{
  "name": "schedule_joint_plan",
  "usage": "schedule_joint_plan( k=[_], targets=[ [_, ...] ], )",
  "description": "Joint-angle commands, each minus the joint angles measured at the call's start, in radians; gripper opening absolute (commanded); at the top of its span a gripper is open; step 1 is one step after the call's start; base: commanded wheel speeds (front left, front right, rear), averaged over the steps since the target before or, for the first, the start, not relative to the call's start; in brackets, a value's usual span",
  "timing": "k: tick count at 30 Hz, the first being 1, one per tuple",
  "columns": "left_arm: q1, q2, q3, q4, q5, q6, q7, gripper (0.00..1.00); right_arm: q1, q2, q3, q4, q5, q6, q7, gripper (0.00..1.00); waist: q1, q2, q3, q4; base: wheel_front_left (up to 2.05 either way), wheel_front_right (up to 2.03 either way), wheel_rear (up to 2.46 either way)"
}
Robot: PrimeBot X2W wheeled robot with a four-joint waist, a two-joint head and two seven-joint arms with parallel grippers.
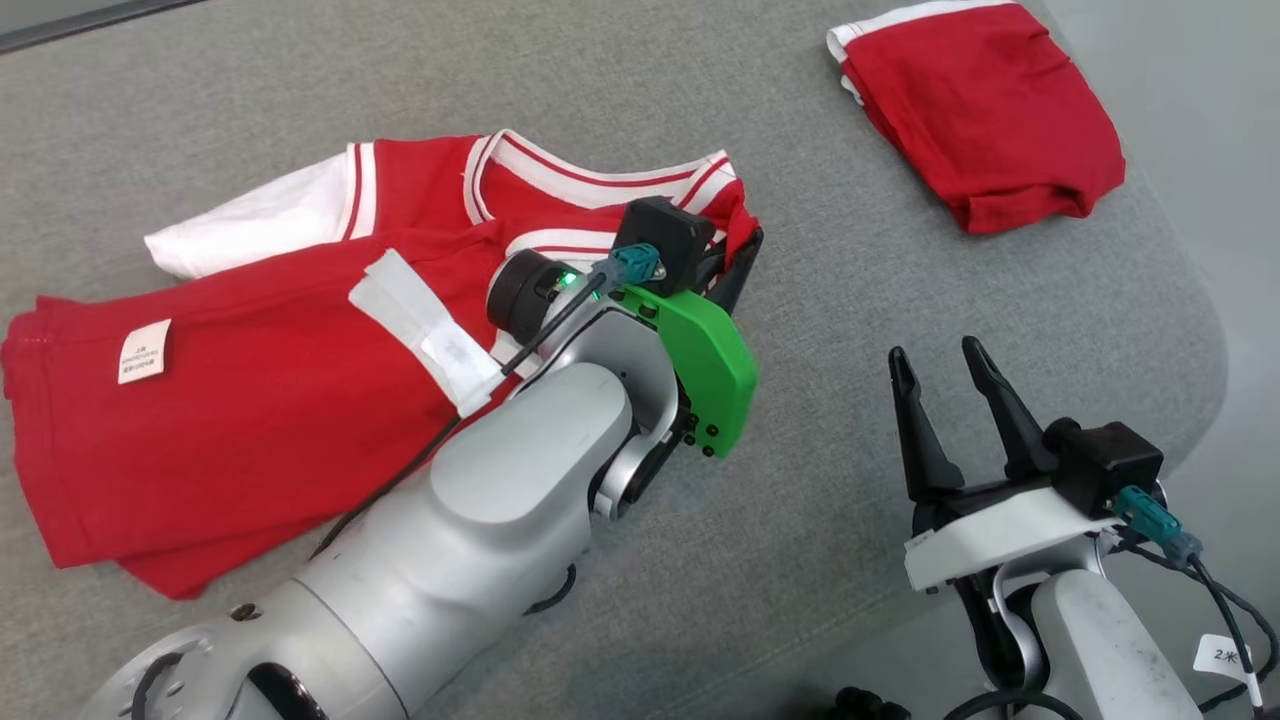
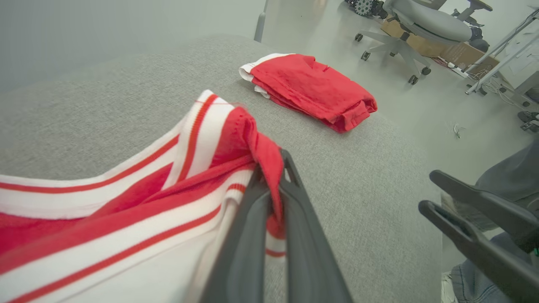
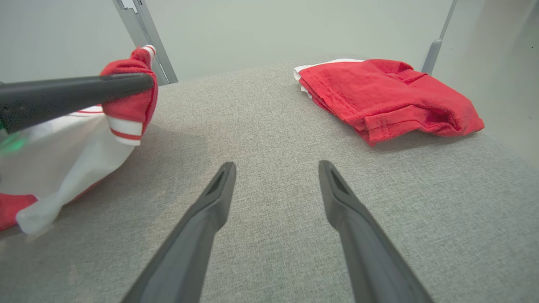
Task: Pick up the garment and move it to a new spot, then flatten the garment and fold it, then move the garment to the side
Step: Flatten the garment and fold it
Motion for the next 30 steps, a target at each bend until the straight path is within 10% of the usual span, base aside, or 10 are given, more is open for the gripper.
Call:
schedule_joint_plan(
  k=[1,2,3,17,30],
  targets=[
    [-0.009,0.003,-0.023,0.002,-0.025,0.006,-0.014,0.47,-0.017,0.000,0.005,0.004,0.010,-0.001,-0.001,1.00,-0.0002,-0.0001,0.079,-0.080,0.00,0.00,0.00],
    [-0.008,0.003,-0.036,0.003,-0.030,0.013,-0.026,0.62,-0.021,0.000,0.007,0.007,0.014,-0.001,-0.001,1.00,-0.0002,-0.0001,0.080,-0.082,0.00,0.00,0.00],
    [-0.010,0.002,-0.050,0.000,-0.041,0.014,-0.046,1.00,-0.027,0.000,0.009,0.009,0.020,-0.001,-0.001,1.00,-0.0002,-0.0001,0.082,-0.085,0.00,0.00,0.00],
    [-0.023,0.002,-0.116,-0.265,-0.275,0.057,-0.168,1.00,0.024,-0.002,-0.045,0.028,-0.034,-0.001,-0.001,1.00,-0.0002,-0.0001,-0.030,0.028,0.00,0.00,0.00],
    [0.254,0.188,0.166,-0.399,-0.026,0.225,-0.220,1.00,0.148,-0.002,-0.132,-0.050,-0.122,-0.001,-0.001,1.00,-0.0002,-0.0001,-0.189,0.187,0.00,0.00,0.00]
  ],
)
